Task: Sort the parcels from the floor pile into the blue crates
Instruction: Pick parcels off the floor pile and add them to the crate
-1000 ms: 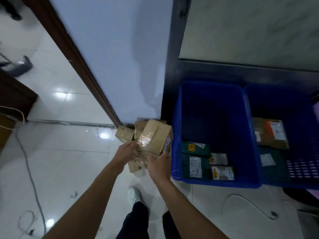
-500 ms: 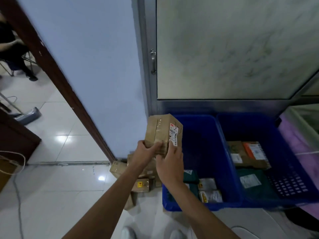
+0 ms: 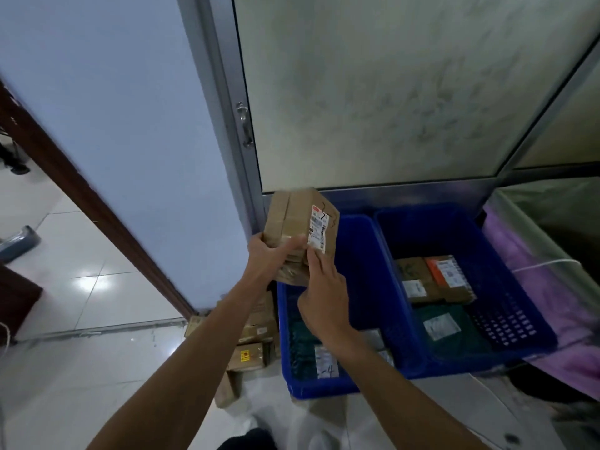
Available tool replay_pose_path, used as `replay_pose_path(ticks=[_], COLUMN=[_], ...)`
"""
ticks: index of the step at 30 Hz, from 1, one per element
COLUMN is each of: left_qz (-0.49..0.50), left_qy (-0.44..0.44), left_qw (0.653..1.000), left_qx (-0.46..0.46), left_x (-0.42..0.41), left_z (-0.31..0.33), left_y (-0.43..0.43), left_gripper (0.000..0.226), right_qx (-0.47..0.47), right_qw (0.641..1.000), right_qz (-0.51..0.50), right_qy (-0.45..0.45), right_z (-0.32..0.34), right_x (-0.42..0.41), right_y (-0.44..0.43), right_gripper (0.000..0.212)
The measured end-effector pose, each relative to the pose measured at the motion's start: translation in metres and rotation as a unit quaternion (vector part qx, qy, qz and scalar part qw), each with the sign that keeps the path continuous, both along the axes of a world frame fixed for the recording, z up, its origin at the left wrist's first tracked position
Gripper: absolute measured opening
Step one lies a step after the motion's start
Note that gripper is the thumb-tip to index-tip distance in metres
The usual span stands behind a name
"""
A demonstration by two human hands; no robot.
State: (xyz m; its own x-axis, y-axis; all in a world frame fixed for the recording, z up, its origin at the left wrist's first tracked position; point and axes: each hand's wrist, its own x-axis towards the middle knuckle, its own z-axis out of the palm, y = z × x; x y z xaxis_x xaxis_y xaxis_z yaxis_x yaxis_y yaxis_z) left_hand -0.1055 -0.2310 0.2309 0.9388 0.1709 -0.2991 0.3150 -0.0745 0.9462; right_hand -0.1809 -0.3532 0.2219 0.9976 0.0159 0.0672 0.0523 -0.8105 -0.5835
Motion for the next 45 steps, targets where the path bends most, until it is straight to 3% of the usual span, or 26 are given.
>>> replay_pose_path(ticks=[3, 6, 8, 12, 15, 18, 24, 28, 33, 38, 42, 45], left_qz=[-0.002, -0.009, -0.008, 0.002, -0.022, -0.050, -0.084, -0.088, -0.025, 0.023, 0.073, 0.097], left_qy=[0.011, 0.045, 0.068, 0.115, 0.139, 0.142, 0.143, 0.146, 0.163, 0.195, 0.214, 0.245], left_qw=[1.000, 0.998, 0.996, 0.991, 0.984, 0.973, 0.958, 0.953, 0.962, 0.967, 0.954, 0.940], left_qx=[-0.013, -0.048, -0.054, -0.066, -0.113, -0.175, -0.235, -0.249, -0.216, -0.160, -0.195, -0.215], left_x=[0.011, 0.027, 0.037, 0.054, 0.062, 0.069, 0.080, 0.083, 0.084, 0.074, 0.069, 0.071], left_z=[-0.011, -0.028, -0.038, -0.061, -0.073, -0.071, -0.076, -0.082, -0.090, -0.100, -0.116, -0.132], left_y=[0.003, 0.012, 0.020, 0.035, 0.044, 0.047, 0.013, -0.020, -0.057, -0.098, -0.133, -0.149], left_gripper=[0.064, 0.105, 0.118, 0.104, 0.085, 0.054, 0.054, 0.051, 0.070, 0.056, 0.046, 0.049], right_qx=[-0.002, -0.020, -0.025, -0.008, -0.001, 0.027, 0.171, 0.302, 0.404, 0.429, 0.446, 0.438], right_qw=[1.000, 0.999, 0.999, 0.997, 0.998, 0.992, 0.940, 0.885, 0.833, 0.832, 0.802, 0.803], right_qz=[0.010, 0.021, 0.036, 0.067, 0.007, -0.070, -0.156, -0.201, -0.226, -0.218, -0.196, -0.180], right_qy=[-0.009, -0.018, -0.002, 0.045, 0.060, 0.098, 0.251, 0.290, 0.303, 0.276, 0.347, 0.362], right_z=[0.000, 0.000, 0.000, -0.008, -0.018, -0.024, -0.039, -0.056, -0.080, -0.100, -0.115, -0.131], right_x=[0.007, 0.018, 0.027, 0.051, 0.069, 0.085, 0.102, 0.114, 0.139, 0.169, 0.180, 0.183], right_y=[0.005, 0.015, 0.019, 0.013, -0.003, -0.022, -0.061, -0.088, -0.125, -0.161, -0.171, -0.168], right_gripper=[0.086, 0.088, 0.087, 0.063, 0.049, 0.055, 0.096, 0.081, 0.102, 0.096, 0.098, 0.093])
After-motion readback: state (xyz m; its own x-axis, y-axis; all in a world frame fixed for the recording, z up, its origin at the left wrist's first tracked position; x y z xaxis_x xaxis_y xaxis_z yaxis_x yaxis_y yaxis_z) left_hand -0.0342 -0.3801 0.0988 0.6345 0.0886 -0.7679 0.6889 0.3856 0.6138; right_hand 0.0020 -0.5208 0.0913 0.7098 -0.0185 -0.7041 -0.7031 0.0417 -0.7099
